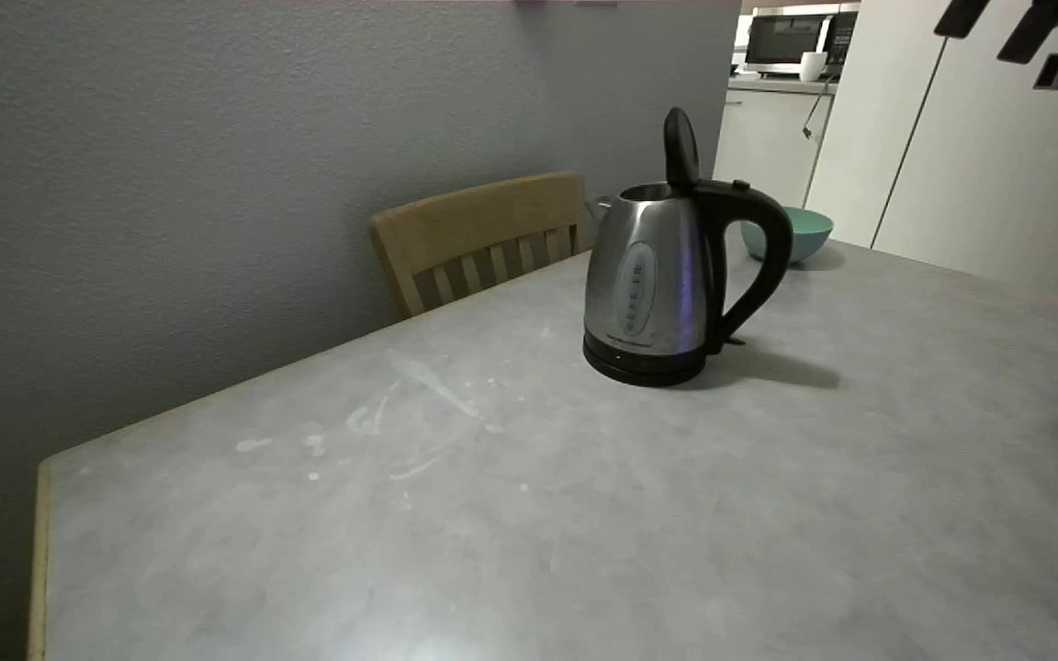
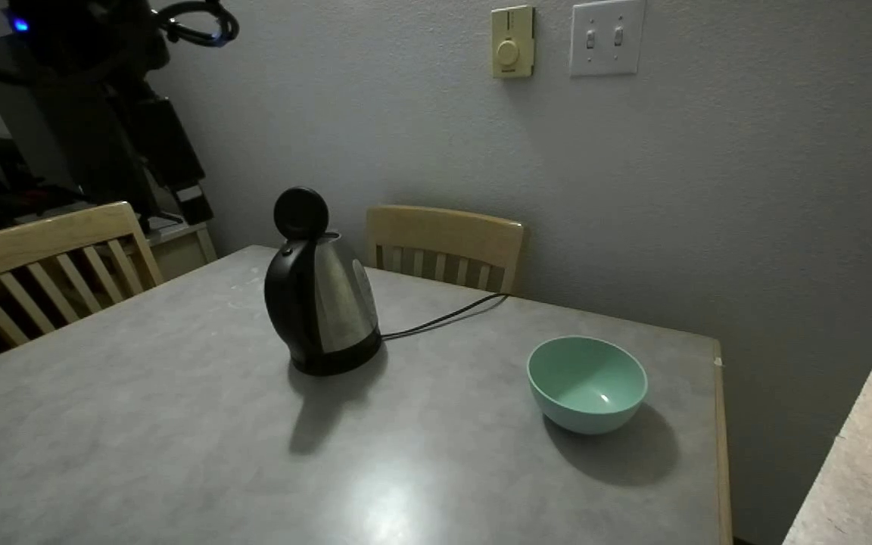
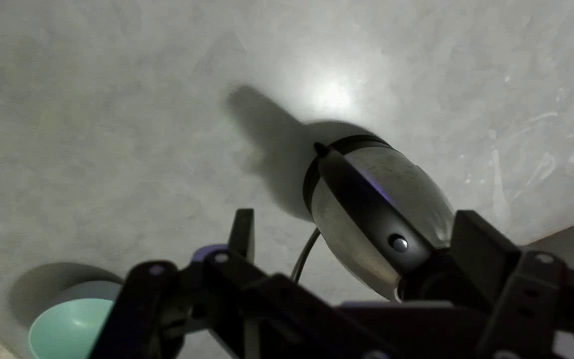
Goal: Close the kettle
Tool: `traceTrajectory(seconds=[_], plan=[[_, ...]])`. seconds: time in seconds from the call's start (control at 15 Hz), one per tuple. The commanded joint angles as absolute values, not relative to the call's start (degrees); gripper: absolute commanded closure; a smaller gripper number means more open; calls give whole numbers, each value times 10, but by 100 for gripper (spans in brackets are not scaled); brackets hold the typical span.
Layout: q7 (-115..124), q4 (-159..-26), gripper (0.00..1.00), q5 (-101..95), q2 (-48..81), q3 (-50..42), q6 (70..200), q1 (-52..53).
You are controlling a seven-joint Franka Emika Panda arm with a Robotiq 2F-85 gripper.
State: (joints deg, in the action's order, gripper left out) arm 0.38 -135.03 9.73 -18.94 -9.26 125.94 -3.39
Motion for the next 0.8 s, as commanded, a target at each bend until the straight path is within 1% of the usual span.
traceTrajectory(seconds=[0.0,0.47,0.53,0.73], plan=[[-36,-1288,0,106,-105,-84,1276,-25],[-43,-1178,0,88,19,-46,1274,-19],[-32,-1216,0,95,-14,-47,1283,-25],[-32,-1189,0,94,13,-40,1282,-23]])
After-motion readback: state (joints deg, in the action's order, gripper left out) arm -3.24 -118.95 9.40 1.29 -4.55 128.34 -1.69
